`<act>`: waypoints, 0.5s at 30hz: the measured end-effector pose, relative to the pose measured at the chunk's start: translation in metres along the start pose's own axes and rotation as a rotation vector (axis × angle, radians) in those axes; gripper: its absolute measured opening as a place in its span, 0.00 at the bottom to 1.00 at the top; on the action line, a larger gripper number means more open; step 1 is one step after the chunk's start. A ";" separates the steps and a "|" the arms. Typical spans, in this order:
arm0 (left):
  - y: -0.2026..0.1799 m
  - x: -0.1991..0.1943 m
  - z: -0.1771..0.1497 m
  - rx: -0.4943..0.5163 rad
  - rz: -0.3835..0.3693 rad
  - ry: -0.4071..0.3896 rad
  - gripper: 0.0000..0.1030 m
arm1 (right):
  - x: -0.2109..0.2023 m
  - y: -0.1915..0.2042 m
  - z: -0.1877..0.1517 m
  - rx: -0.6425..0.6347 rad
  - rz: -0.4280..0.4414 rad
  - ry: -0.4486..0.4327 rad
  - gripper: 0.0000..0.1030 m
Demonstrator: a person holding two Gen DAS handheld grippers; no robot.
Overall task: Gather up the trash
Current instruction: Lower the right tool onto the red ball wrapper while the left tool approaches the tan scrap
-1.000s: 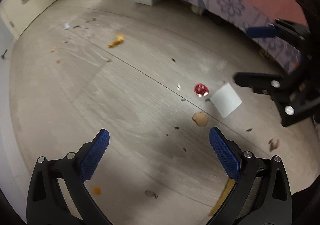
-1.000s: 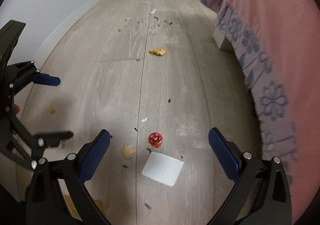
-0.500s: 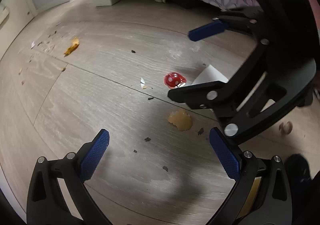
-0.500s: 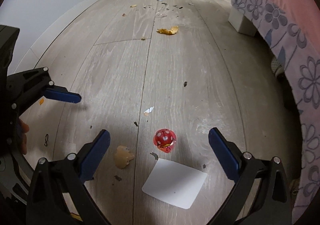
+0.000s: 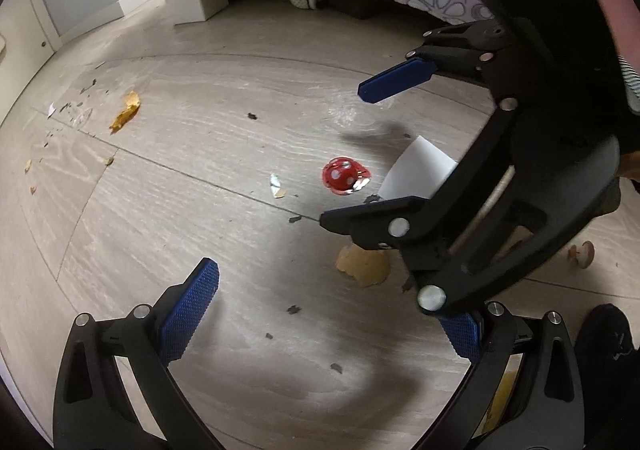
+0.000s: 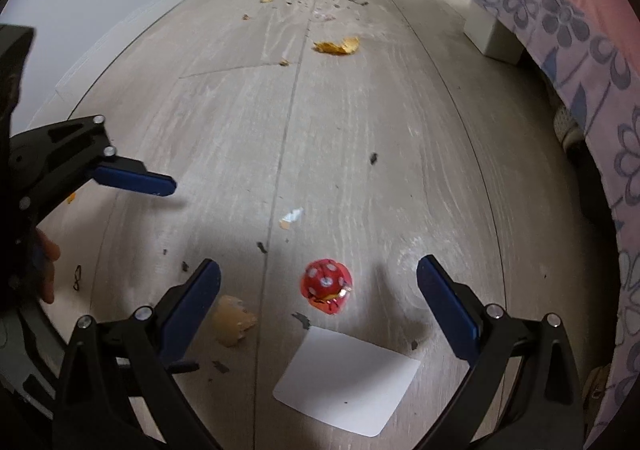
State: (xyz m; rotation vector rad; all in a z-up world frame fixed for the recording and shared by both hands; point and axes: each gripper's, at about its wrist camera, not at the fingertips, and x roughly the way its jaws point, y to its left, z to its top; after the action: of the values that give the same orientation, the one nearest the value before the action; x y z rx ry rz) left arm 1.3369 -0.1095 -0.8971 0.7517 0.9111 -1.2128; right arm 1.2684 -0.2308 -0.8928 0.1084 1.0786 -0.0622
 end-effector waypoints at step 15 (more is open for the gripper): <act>-0.010 0.019 -0.008 -0.022 -0.029 0.035 0.74 | 0.012 -0.003 -0.009 0.024 0.001 0.021 0.54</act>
State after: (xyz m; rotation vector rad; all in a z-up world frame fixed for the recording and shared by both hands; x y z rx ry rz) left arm 1.3279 -0.1128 -0.9183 0.7467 0.9654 -1.2162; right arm 1.2661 -0.2330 -0.9077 0.1313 1.0988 -0.0725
